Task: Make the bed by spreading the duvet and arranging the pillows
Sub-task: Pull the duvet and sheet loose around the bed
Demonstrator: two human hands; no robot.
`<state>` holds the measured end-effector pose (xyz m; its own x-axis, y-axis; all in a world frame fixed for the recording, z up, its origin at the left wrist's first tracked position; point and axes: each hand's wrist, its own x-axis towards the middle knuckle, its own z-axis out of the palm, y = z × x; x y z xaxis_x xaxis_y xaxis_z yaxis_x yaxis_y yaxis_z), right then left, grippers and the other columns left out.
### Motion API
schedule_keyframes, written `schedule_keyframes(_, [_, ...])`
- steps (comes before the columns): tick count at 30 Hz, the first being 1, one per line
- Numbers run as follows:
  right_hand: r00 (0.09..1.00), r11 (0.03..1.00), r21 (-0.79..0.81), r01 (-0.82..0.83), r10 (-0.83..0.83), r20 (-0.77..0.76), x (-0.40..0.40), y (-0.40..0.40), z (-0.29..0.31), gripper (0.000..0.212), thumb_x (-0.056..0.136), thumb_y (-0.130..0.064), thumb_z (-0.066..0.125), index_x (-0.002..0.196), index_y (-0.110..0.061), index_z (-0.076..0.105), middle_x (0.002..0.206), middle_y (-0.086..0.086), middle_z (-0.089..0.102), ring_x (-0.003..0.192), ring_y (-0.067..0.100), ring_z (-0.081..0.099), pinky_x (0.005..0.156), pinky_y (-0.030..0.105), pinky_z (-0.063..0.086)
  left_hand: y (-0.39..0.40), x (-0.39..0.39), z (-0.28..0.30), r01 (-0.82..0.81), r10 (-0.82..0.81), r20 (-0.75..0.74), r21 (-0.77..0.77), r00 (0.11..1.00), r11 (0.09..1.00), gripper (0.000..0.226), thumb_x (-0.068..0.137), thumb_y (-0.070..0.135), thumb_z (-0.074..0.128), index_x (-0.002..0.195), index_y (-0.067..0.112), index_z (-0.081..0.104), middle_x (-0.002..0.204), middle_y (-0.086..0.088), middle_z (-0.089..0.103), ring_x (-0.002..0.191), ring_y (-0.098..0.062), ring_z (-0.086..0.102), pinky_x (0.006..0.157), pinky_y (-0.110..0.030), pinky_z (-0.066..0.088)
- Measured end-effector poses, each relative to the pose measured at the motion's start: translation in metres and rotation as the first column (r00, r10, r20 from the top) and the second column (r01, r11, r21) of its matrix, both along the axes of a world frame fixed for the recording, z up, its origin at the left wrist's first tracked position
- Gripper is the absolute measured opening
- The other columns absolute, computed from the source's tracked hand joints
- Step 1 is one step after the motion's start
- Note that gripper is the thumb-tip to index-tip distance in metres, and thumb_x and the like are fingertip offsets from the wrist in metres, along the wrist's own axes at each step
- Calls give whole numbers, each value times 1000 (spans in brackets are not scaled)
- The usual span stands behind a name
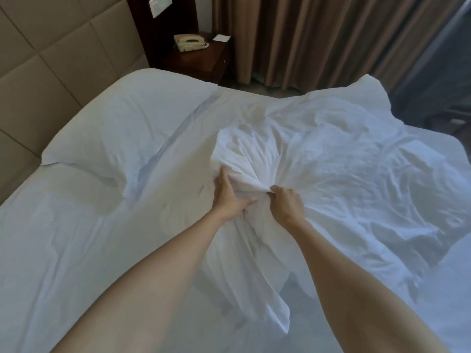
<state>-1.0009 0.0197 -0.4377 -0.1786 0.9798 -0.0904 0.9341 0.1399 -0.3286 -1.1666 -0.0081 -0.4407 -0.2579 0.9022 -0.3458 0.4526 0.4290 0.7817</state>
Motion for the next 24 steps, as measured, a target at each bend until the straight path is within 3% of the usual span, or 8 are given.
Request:
schedule_keyframes(4, [996,997,52,64,-61,-67,18,-34,8,28,103,-24,30,94,-11,52,90,18,67,87,40,61,67,38,32,15,23,16,-257,256,77,1,964,966,133,59,50,88,153,20,-2,154,-12,15,141,-27,25,112,-42,33])
schedule_keyframes(7, [991,993,73,90,-83,-102,39,-65,14,33,105,-30,27,83,-13,47,83,16,67,81,39,60,67,36,30,14,33,21,-451,434,306,-17,847,892,103,61,37,91,140,9,32,140,-9,46,127,-25,49,105,-36,43])
schedule_keyframes(9, [986,989,83,120,-109,-128,56,-87,19,40,105,-34,26,76,-14,43,70,10,62,70,36,56,67,36,32,-3,40,25,-472,468,308,-67,828,879,84,61,38,90,128,5,51,125,-8,62,112,-24,62,93,-32,51])
schedule_keyframes(12, [971,979,88,183,-166,-173,81,-123,29,47,105,-35,28,68,-11,45,58,1,51,60,29,51,65,37,37,-37,61,40,-361,356,286,-38,889,932,55,71,35,84,115,6,66,111,-7,70,101,-23,66,83,-26,52])
schedule_keyframes(16, [928,948,88,305,-275,-253,115,-171,55,49,102,-32,37,55,-18,35,53,4,48,59,32,53,62,37,39,-81,106,77,-209,188,292,45,938,977,42,79,32,76,114,11,68,109,-8,71,101,-26,67,91,-39,55])
schedule_keyframes(20, [862,898,81,433,-387,-327,160,-221,83,52,97,-33,44,49,-17,35,49,-1,42,57,30,48,61,33,32,-125,158,106,-68,25,275,147,961,987,55,73,45,66,113,7,69,108,-9,72,102,-27,67,90,-43,54])
schedule_keyframes(24, [799,849,85,521,-450,-400,206,-268,118,51,89,-40,43,47,-11,40,48,4,43,58,30,50,61,35,34,-184,210,142,29,-85,243,224,966,974,62,77,53,55,104,-1,69,106,-15,71,102,-30,67,86,-41,55])
